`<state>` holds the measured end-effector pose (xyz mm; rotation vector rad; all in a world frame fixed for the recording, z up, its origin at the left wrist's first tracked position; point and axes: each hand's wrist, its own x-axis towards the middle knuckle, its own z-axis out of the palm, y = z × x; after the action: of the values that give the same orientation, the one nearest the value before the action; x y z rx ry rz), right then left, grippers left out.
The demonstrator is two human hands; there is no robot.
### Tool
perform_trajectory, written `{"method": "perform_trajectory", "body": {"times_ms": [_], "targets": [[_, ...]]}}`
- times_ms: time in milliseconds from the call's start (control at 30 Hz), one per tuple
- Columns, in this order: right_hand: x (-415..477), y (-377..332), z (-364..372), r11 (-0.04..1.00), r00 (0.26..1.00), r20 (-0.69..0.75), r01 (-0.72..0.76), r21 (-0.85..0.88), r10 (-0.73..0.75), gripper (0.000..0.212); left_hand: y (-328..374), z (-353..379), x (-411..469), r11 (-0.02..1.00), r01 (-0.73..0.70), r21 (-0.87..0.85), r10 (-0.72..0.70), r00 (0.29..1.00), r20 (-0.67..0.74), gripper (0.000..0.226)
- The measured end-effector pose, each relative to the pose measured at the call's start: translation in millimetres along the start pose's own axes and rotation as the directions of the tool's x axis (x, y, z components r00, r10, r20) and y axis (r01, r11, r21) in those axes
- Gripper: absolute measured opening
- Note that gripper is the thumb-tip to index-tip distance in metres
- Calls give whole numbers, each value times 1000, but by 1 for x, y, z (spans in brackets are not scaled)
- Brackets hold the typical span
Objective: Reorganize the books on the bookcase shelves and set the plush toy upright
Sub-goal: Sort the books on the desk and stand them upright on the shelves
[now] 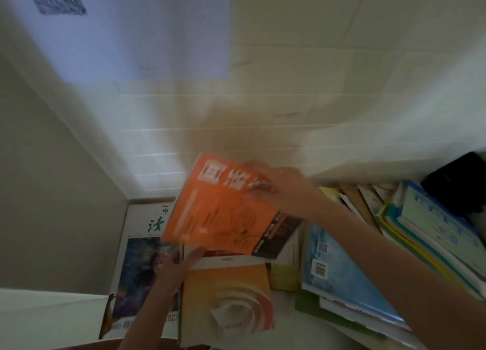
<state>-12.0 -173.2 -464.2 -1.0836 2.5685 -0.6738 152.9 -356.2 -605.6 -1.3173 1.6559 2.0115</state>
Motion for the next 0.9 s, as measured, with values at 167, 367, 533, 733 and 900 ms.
{"method": "perform_trajectory", "body": {"times_ms": [167,367,533,733,900], "targets": [[-39,67,21,506,875,-11,-270,819,485,33,-2,-1,6,1000,10,4,-10,1000,29,53],[-86,81,103,262,772,280,-494,829,570,35,1,2,4,1000,-8,-9,8,999,45,39],[-91,74,130,335,721,213,-536,775,660,41,0,1,0,999,-3,-36,4,999,49,46],[-92,73,126,338,723,208,-532,776,659,38,2,5,-6,997,-6,-79,9,999,36,55],[-98,78,123,144,712,280,-472,870,644,37,15,12,-38,992,-77,-101,79,997,16,49]]}}
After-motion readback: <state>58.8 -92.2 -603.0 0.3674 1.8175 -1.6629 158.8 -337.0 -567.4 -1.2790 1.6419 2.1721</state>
